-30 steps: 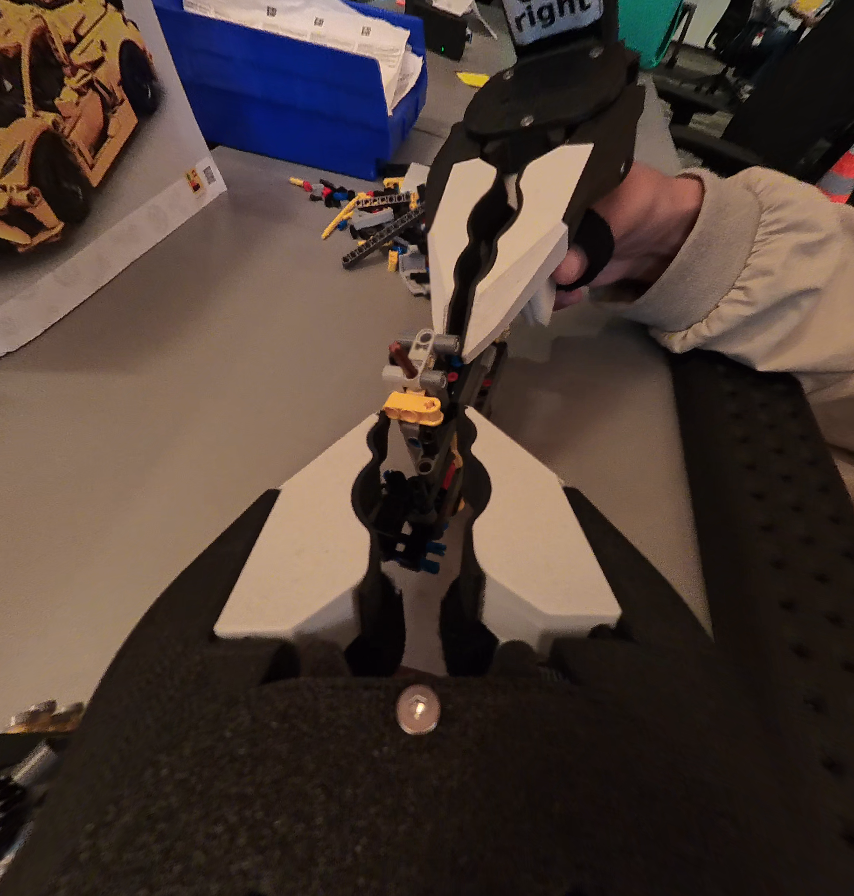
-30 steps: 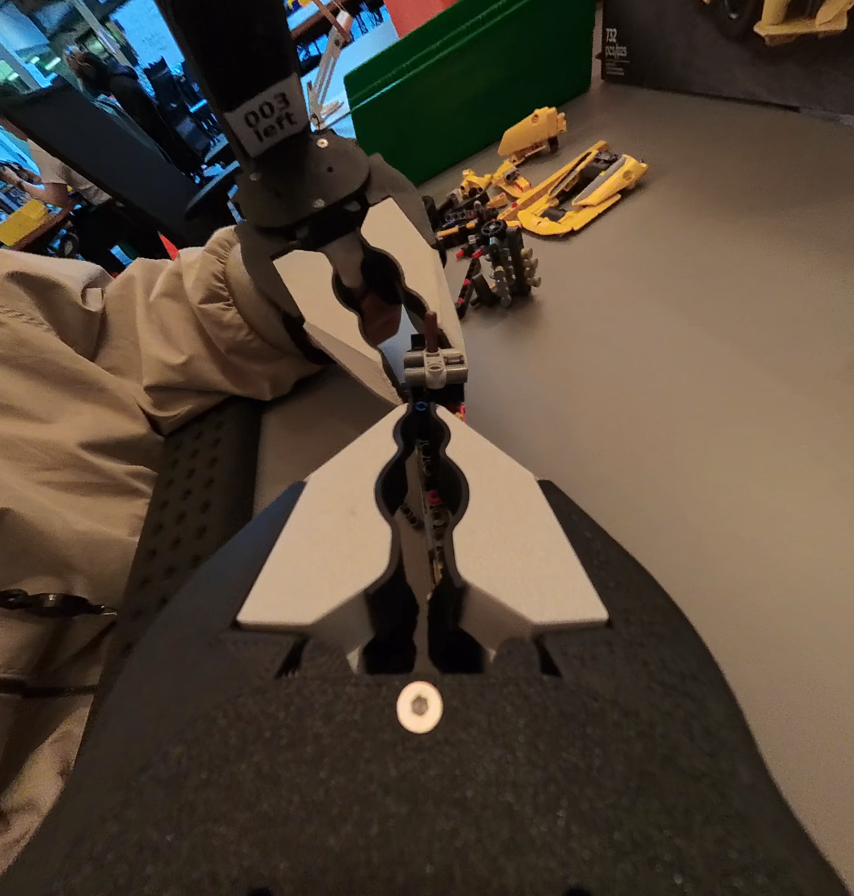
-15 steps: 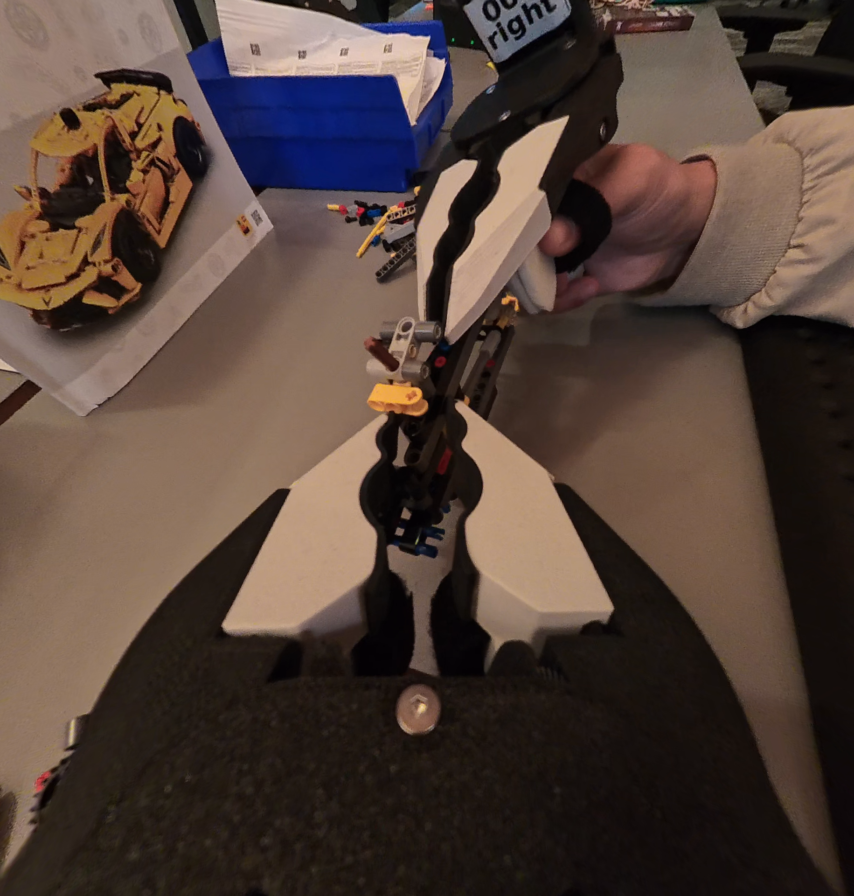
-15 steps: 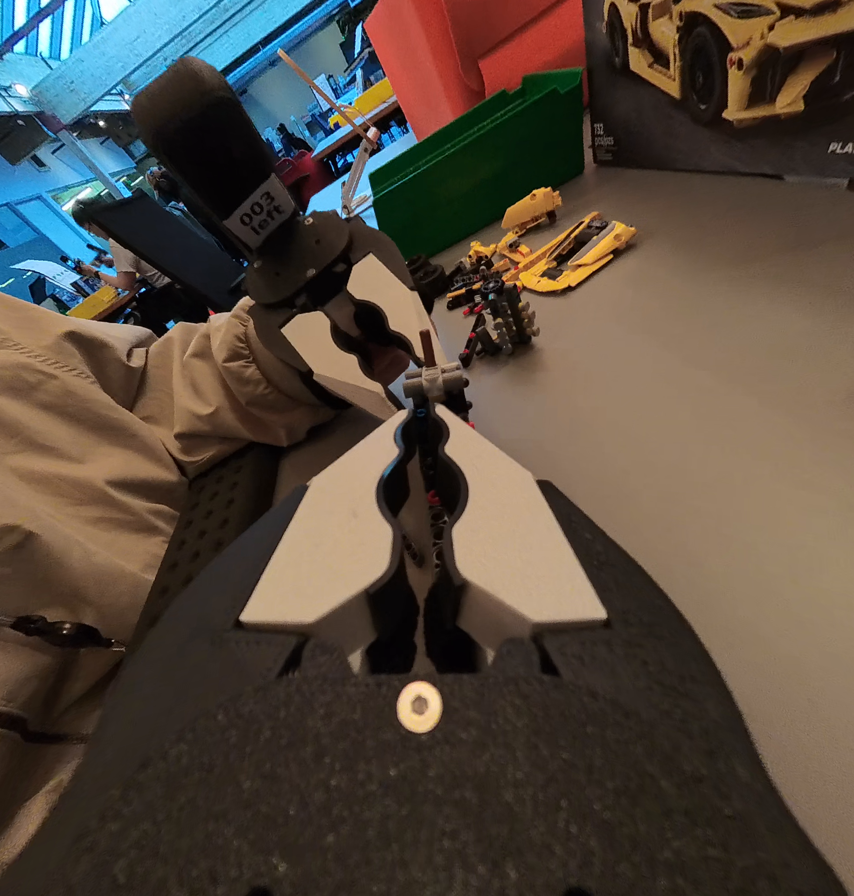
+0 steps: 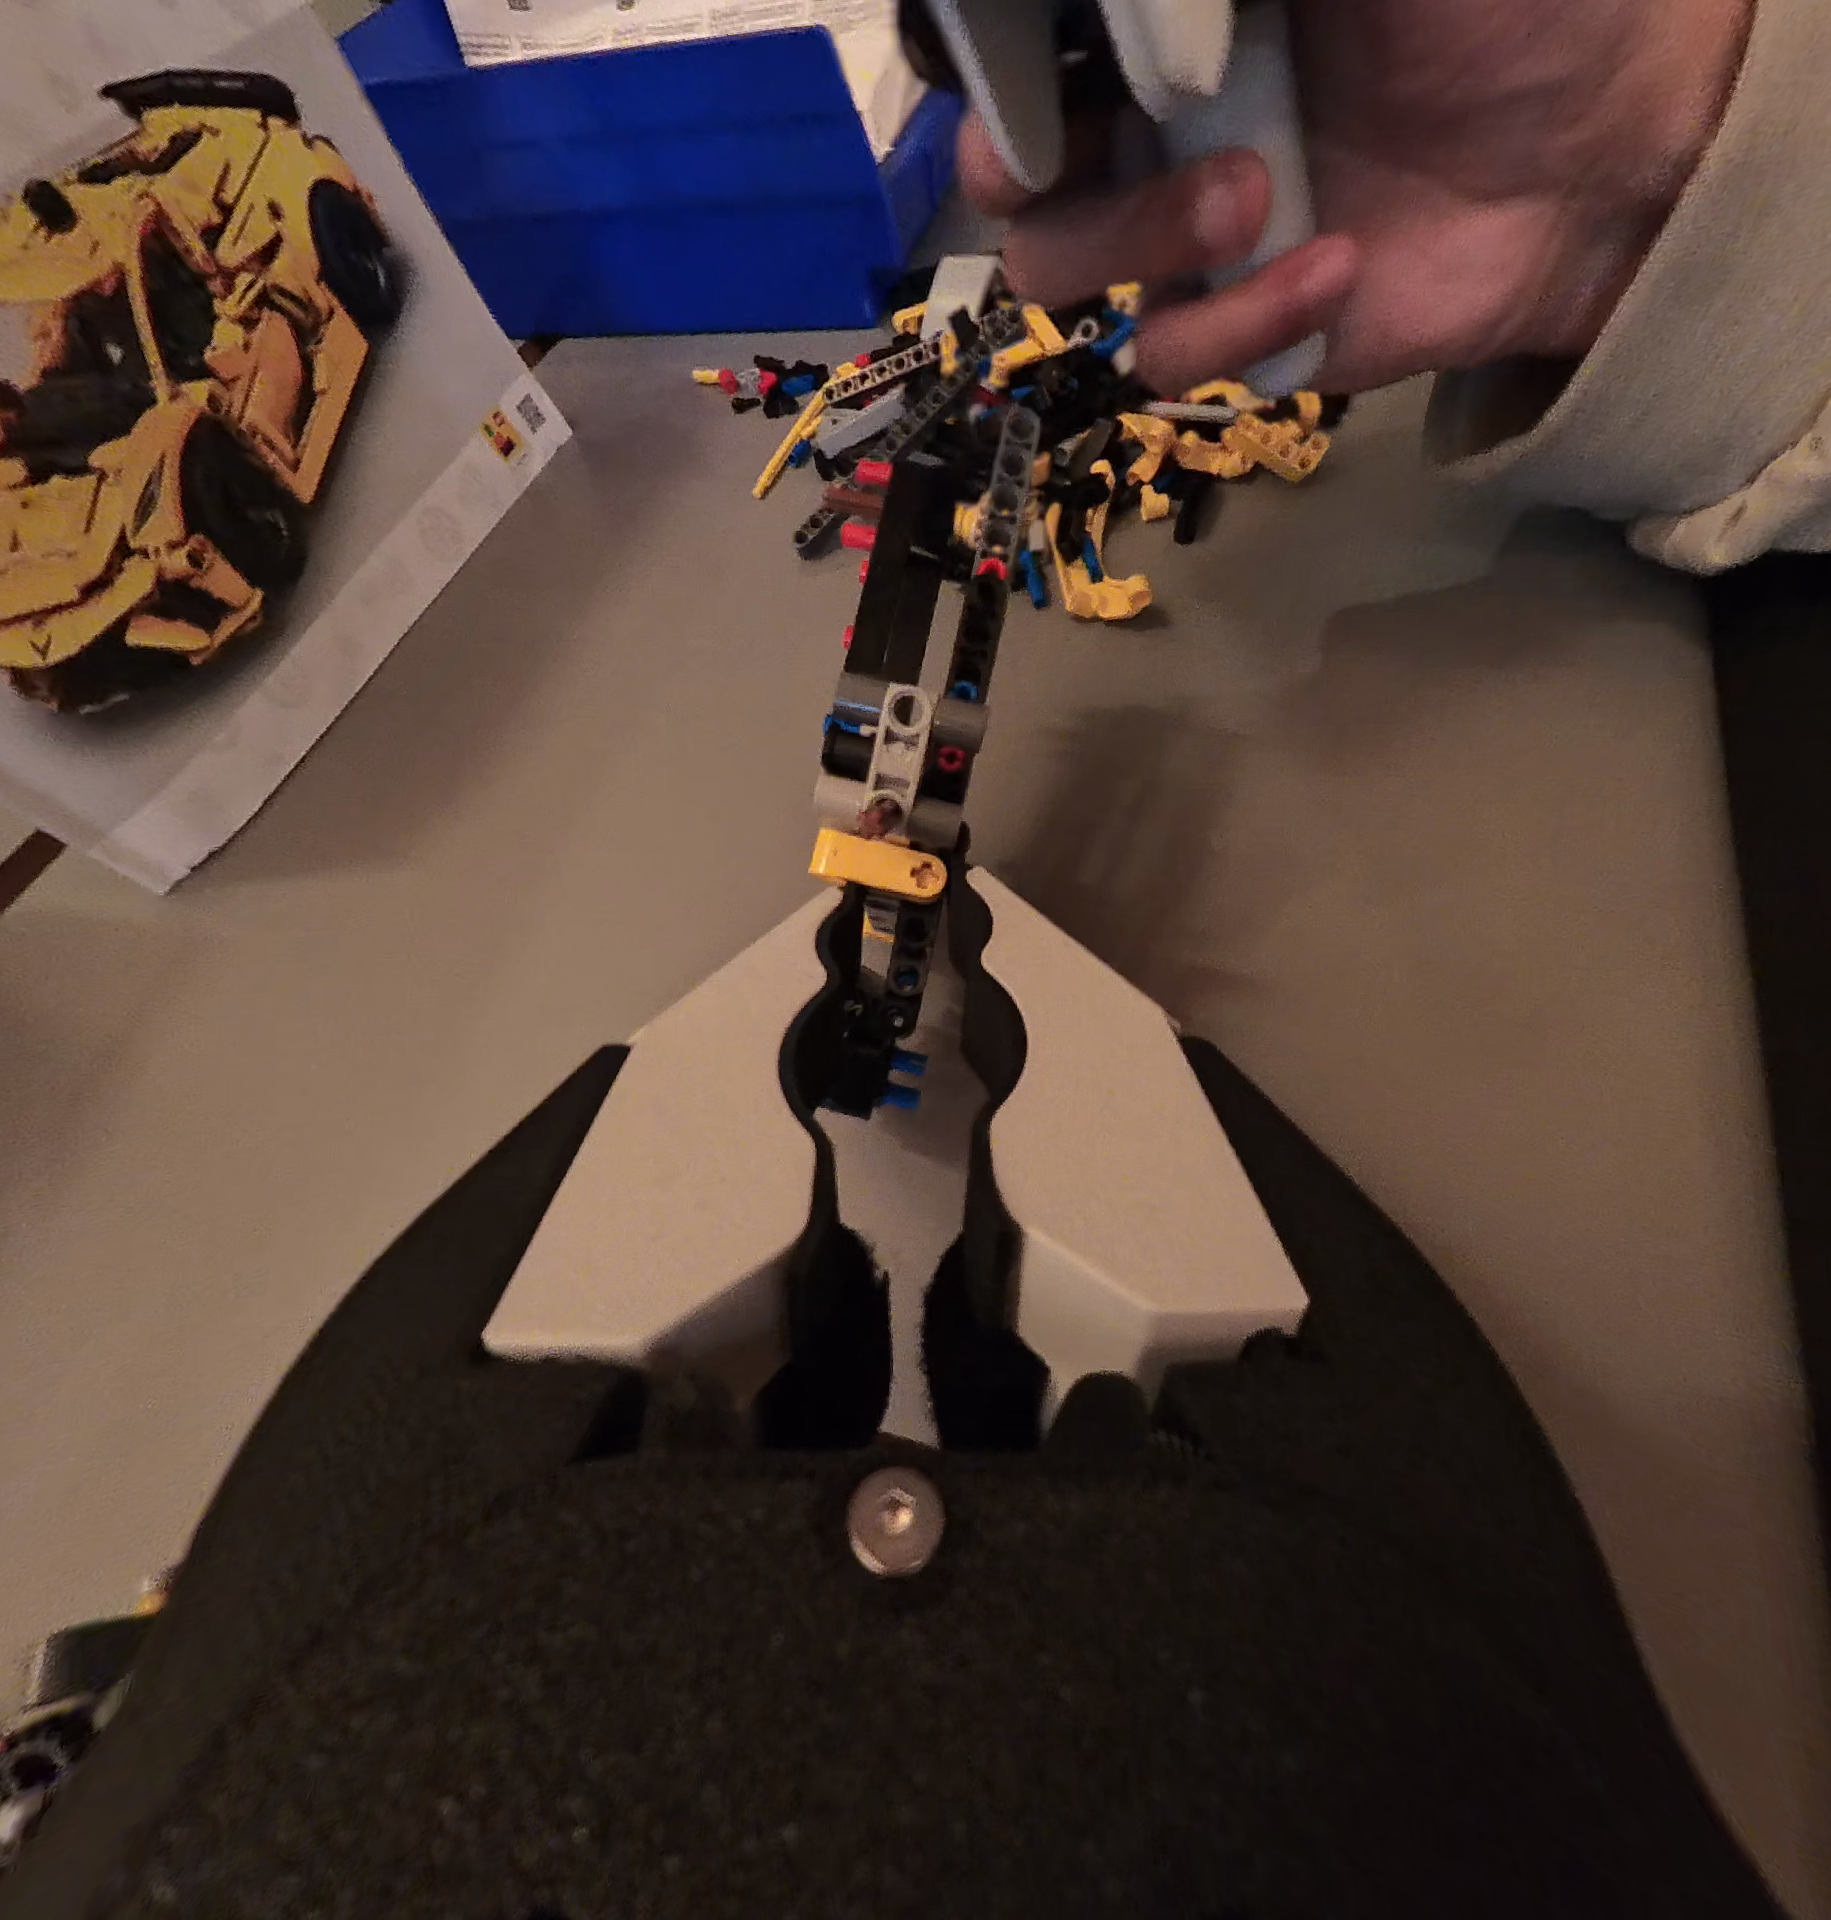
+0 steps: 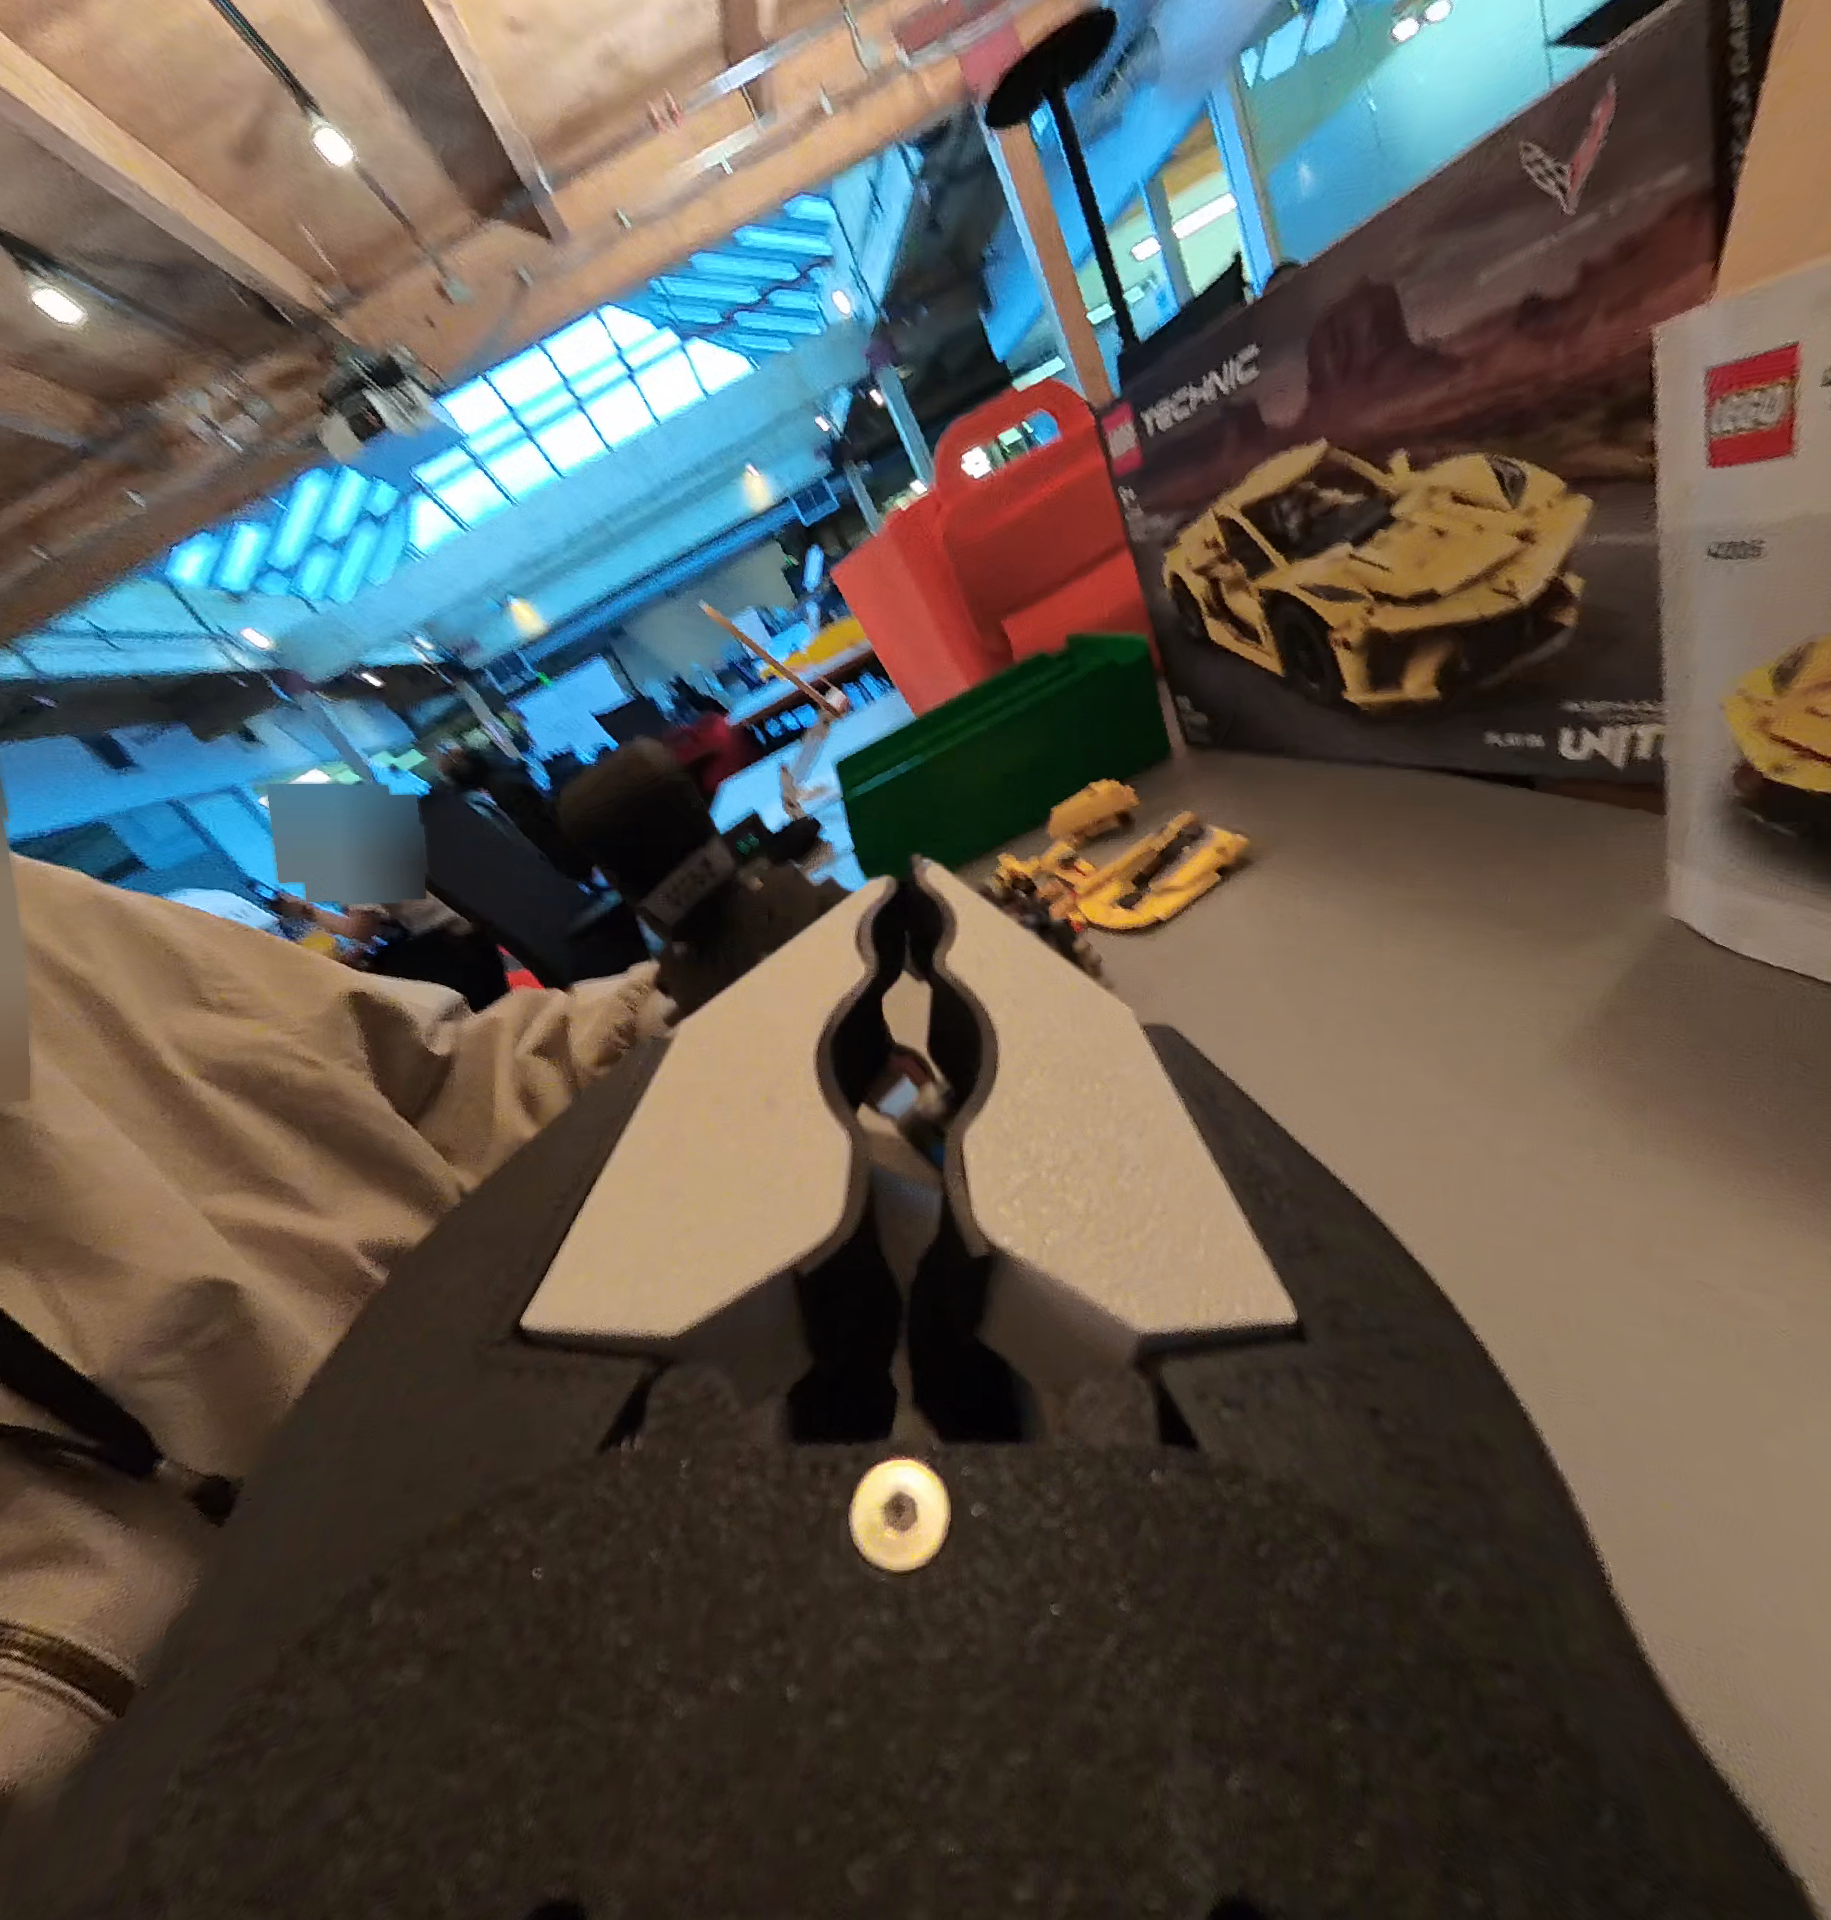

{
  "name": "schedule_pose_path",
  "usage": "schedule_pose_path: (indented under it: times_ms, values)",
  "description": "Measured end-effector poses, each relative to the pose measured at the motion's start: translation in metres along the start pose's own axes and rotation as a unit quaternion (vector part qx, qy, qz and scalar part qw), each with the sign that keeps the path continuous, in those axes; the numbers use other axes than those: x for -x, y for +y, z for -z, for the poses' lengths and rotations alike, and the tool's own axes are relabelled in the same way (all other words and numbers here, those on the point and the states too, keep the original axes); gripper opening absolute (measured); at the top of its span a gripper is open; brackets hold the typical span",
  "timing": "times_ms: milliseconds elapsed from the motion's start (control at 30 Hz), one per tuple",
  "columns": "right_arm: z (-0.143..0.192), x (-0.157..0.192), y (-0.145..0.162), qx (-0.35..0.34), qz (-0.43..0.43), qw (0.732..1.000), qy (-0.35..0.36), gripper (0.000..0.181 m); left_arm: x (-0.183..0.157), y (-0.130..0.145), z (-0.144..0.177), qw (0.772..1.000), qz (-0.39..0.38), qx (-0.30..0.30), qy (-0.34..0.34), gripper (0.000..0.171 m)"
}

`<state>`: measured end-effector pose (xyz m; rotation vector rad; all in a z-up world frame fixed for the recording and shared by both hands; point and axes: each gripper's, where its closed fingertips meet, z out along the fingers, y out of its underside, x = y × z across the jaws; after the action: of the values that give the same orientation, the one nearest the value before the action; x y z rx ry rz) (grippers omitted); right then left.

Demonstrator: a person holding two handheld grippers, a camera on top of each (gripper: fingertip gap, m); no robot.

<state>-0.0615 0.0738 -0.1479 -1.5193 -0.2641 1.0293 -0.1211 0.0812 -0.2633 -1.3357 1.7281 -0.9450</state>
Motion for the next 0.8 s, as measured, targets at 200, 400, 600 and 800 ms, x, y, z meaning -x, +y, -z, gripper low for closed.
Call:
schedule_pose_path:
  times_ms: [200, 400, 600, 800]
  values:
    - [-0.013, -0.002, 0.061, 0.213, 0.235, 0.944, 0.09, 0.025, 0.017, -0.002, 0.014, 0.999, 0.036, -0.019, -0.009, 0.015]
    - [-0.029, -0.016, 0.093, 0.269, 0.32, 0.898, 0.141, 0.019, 0.008, -0.007, 0.016, 1.0, 0.003, -0.021, 0.002, 0.015]
    - [-0.032, -0.016, 0.096, 0.264, 0.296, 0.91, 0.122, 0.005, 0.006, -0.007, 0.016, 1.0, -0.001, -0.022, 0.004, 0.015]
    - [-0.033, -0.019, 0.1, 0.266, 0.274, 0.917, 0.117, 0.003, 0.006, -0.007, 0.016, 1.0, 0.002, -0.023, 0.004, 0.015]
